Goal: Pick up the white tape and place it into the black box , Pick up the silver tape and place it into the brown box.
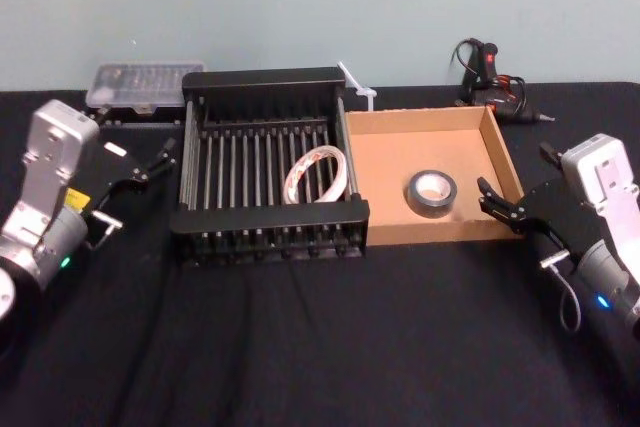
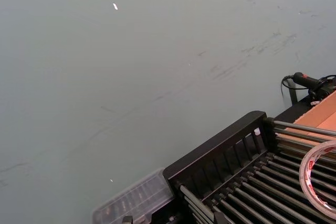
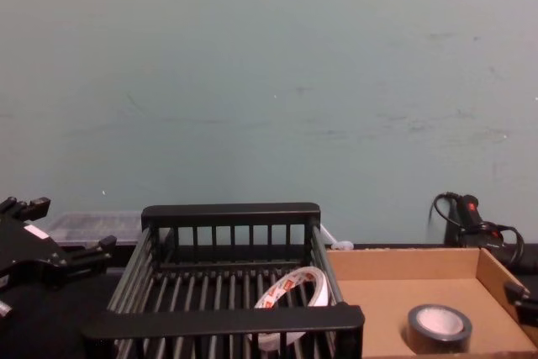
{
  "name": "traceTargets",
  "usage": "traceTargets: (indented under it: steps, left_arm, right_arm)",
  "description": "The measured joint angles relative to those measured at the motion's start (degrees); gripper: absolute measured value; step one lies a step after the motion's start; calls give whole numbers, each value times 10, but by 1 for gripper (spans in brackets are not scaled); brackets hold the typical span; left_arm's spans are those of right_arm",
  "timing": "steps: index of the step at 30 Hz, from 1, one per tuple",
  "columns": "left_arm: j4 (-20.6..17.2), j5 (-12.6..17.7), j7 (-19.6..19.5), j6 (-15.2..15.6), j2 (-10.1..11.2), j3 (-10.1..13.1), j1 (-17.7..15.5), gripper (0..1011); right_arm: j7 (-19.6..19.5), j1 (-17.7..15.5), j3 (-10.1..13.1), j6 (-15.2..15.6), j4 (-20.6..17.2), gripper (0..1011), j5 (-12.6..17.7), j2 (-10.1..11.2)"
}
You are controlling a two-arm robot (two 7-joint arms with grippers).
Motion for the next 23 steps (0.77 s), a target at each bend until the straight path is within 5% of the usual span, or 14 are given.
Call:
traceTargets:
  steps: [23]
  left_arm:
    - [0,0,0,0,0,0,0,1001]
  right_arm:
    - [0,0,0,0,0,1002,0,0]
